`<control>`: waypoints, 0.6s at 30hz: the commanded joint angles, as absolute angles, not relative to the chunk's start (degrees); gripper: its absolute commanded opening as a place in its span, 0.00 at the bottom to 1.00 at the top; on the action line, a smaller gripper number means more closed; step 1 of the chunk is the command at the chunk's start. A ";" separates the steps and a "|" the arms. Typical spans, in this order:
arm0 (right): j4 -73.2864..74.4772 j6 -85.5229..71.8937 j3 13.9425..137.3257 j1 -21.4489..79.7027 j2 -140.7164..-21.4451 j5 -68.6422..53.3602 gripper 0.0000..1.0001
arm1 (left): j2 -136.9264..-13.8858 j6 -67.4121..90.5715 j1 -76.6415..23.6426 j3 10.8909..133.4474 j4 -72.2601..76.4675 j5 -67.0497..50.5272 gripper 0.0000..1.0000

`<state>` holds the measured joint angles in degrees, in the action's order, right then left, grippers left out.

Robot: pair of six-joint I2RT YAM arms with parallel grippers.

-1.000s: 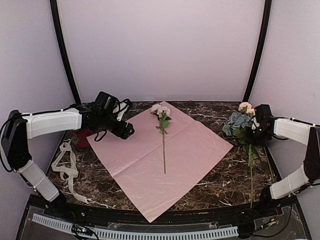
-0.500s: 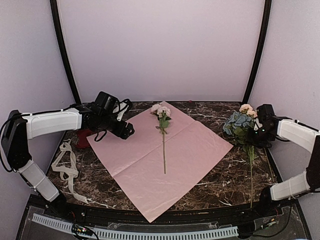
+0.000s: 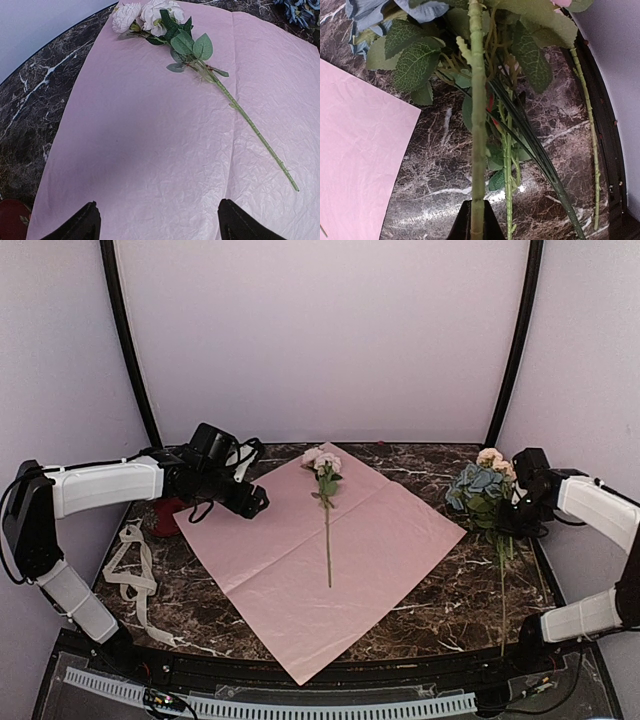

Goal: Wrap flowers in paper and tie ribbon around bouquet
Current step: Pick up the fake flower from the corner of the board, then place the fake flower on the flattened wrapping paper.

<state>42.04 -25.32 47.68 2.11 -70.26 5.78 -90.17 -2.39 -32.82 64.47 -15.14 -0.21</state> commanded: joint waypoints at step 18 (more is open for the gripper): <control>9.91 -27.58 52.21 23.72 -57.64 5.33 0.00 | -84.57 -2.20 -32.52 62.20 -10.90 -5.99 0.83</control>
